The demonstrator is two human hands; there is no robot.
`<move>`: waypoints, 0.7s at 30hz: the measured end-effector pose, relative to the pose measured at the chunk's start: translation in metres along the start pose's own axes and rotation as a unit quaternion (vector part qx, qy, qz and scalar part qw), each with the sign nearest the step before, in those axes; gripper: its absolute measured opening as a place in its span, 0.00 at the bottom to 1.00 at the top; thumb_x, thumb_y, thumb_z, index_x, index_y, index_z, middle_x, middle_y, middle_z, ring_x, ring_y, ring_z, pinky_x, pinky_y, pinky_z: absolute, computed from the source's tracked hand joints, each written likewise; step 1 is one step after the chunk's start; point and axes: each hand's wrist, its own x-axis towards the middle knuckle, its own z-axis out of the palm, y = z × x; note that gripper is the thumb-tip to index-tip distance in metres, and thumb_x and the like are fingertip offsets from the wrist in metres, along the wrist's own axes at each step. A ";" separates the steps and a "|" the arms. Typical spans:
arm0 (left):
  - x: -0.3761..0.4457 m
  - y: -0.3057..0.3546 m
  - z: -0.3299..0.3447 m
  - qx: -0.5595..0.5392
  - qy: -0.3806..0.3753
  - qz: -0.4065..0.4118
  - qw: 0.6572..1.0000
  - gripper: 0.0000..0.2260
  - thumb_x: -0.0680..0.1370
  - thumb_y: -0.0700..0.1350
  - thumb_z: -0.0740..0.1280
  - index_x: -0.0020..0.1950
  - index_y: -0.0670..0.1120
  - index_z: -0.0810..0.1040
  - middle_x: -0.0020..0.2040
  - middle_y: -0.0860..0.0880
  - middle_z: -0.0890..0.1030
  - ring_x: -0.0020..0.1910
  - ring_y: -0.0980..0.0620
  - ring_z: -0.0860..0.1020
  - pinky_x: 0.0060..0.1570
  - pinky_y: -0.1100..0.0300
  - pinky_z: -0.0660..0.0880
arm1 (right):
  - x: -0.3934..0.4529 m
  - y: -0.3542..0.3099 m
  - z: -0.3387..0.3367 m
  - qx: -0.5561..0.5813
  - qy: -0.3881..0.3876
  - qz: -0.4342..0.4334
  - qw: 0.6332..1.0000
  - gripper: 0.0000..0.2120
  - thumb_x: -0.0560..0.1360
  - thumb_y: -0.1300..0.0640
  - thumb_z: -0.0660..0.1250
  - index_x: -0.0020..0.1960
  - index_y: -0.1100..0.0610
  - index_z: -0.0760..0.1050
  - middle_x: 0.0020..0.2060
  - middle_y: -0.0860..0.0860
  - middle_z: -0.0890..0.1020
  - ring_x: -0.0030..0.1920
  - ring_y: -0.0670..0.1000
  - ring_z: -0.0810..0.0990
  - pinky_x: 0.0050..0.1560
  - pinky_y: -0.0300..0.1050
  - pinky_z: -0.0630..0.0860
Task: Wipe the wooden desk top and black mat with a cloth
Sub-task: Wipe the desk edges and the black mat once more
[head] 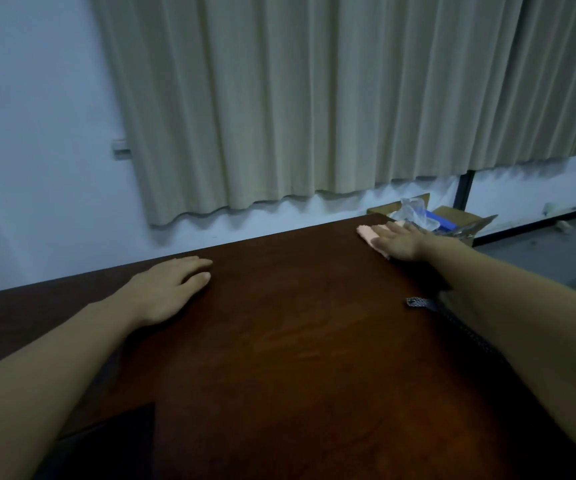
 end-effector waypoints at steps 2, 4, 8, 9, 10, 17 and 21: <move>-0.006 -0.003 -0.003 0.010 0.004 0.002 1.000 0.22 0.84 0.61 0.53 0.78 0.59 0.64 0.79 0.55 0.63 0.79 0.53 0.59 0.77 0.48 0.57 | 0.004 -0.033 -0.002 -0.009 0.005 -0.017 1.000 0.29 0.84 0.36 0.44 0.83 0.42 0.44 0.83 0.50 0.46 0.81 0.60 0.43 0.79 0.62 0.41; -0.010 -0.009 -0.007 0.013 0.011 -0.002 1.000 0.22 0.83 0.61 0.53 0.78 0.59 0.64 0.79 0.55 0.64 0.78 0.53 0.60 0.77 0.47 0.58 | -0.002 -0.080 -0.006 -0.029 -0.001 -0.081 0.996 0.29 0.85 0.40 0.46 0.83 0.45 0.44 0.83 0.52 0.45 0.81 0.60 0.43 0.80 0.61 0.42; -0.016 -0.025 -0.012 -0.007 0.022 -0.025 0.999 0.23 0.83 0.61 0.54 0.77 0.59 0.65 0.78 0.55 0.66 0.77 0.52 0.63 0.76 0.45 0.60 | -0.036 -0.170 -0.001 -0.074 -0.003 -0.266 0.961 0.28 0.86 0.41 0.43 0.83 0.46 0.43 0.83 0.52 0.45 0.82 0.56 0.42 0.80 0.58 0.41; -0.017 -0.028 -0.013 -0.010 0.023 -0.029 0.999 0.23 0.83 0.61 0.54 0.77 0.59 0.65 0.78 0.55 0.66 0.77 0.52 0.63 0.76 0.45 0.60 | -0.049 -0.182 0.002 -0.079 -0.006 -0.308 0.948 0.28 0.85 0.40 0.43 0.83 0.44 0.42 0.83 0.50 0.44 0.81 0.54 0.41 0.80 0.57 0.40; -0.018 -0.032 -0.012 -0.009 0.022 -0.033 0.999 0.23 0.83 0.61 0.54 0.77 0.59 0.65 0.78 0.55 0.66 0.77 0.52 0.63 0.76 0.44 0.60 | -0.060 -0.186 0.006 -0.078 -0.011 -0.341 0.937 0.27 0.85 0.39 0.43 0.82 0.42 0.42 0.82 0.47 0.43 0.81 0.51 0.41 0.80 0.54 0.39; -0.041 -0.044 -0.014 0.004 0.006 -0.039 0.999 0.22 0.84 0.59 0.54 0.78 0.57 0.64 0.79 0.54 0.64 0.78 0.52 0.61 0.77 0.48 0.58 | -0.036 -0.120 -0.006 -0.053 -0.021 -0.254 0.965 0.27 0.87 0.44 0.45 0.83 0.48 0.44 0.82 0.49 0.45 0.81 0.52 0.41 0.76 0.44 0.39; -0.064 -0.049 -0.019 0.023 -0.008 -0.042 0.999 0.22 0.84 0.59 0.54 0.79 0.58 0.63 0.80 0.54 0.62 0.79 0.53 0.58 0.77 0.48 0.57 | 0.005 -0.129 -0.006 -0.042 0.000 -0.123 0.992 0.28 0.85 0.38 0.42 0.83 0.44 0.43 0.83 0.51 0.45 0.81 0.58 0.40 0.79 0.57 0.39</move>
